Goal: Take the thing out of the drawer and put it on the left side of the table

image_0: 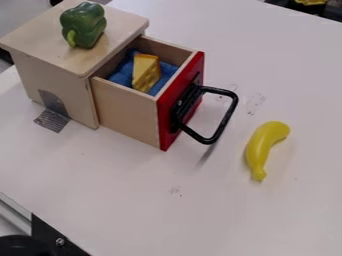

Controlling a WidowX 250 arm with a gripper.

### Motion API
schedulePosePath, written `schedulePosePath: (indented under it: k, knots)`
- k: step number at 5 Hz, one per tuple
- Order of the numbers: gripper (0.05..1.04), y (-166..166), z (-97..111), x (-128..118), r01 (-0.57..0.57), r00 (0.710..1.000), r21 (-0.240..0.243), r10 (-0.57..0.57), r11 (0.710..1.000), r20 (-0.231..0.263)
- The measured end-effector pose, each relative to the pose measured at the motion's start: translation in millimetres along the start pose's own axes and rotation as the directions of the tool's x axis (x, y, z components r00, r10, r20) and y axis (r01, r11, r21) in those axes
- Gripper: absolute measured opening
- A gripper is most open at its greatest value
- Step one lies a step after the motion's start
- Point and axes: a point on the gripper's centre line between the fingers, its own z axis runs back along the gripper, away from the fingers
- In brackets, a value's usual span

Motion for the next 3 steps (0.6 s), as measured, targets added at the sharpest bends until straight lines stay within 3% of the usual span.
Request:
schedulePosePath:
  k: [1,3]
  knots:
    - [1.0,-1,-12,-3,-0.003,0.999,-0.016,0.002,1.0,-0.037]
    - [1.0,-36,20,3,0.056,0.997,-0.062,-0.053,0.996,0.058]
